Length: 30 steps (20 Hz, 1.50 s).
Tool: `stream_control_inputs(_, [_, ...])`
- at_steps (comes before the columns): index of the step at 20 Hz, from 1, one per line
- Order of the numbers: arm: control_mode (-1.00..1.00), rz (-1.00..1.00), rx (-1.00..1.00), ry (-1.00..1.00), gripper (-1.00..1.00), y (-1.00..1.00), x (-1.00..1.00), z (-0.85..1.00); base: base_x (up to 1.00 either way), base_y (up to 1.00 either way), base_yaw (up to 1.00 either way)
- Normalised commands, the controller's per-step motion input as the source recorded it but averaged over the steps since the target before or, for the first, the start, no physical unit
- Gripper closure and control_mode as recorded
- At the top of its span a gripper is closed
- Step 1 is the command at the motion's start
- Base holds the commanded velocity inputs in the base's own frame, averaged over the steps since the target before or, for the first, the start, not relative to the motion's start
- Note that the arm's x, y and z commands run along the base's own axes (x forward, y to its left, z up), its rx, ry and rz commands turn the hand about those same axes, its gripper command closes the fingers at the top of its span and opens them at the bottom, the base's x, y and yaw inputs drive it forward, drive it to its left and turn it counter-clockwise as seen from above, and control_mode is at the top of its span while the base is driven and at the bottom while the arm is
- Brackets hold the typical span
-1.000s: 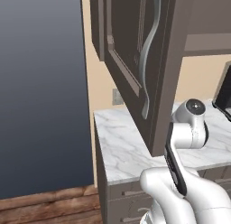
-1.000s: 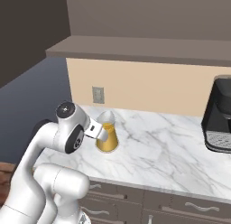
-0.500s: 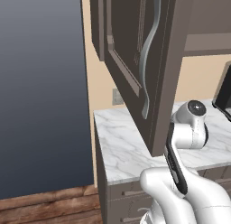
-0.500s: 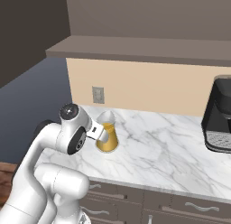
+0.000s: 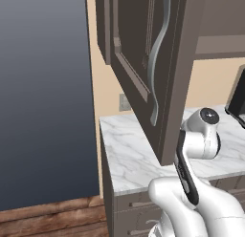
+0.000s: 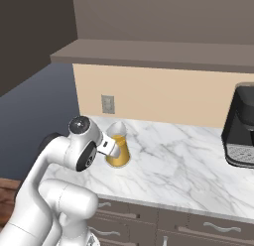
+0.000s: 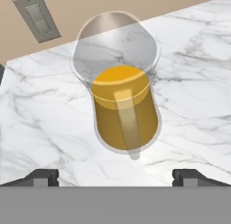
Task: There is a tray on the dining counter. Grab the cup, mug, and pitcher and place them on the tray. The pitcher may be placed next to the tray if it cannot fit the tray.
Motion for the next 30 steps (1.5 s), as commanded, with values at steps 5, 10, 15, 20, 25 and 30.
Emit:
stream_control_inputs(5, [-1.0,0.0,0.0,0.0,-1.0,-0.02,0.07,-0.06,0.0,0.0,0.0])
stream_control_inputs(10, [-1.0,0.0,0.0,0.0,-1.0,-0.03,0.11,-0.06,0.0,0.0,0.0])
stream_control_inputs(15, [-1.0,0.0,0.0,0.0,-1.0,0.0,0.22,-0.01,0.0,0.0,0.0])
stream_control_inputs(20, [-1.0,0.0,0.0,0.02,-1.0,0.0,0.22,0.0,0.0,0.0,0.0])
stream_control_inputs(25, [-1.0,0.0,0.0,0.07,-1.0,0.0,0.12,0.0,0.0,0.0,0.0])
stream_control_inputs(30, [-1.0,0.0,0.0,0.11,-1.0,0.0,0.05,0.0,0.0,0.0,0.0])
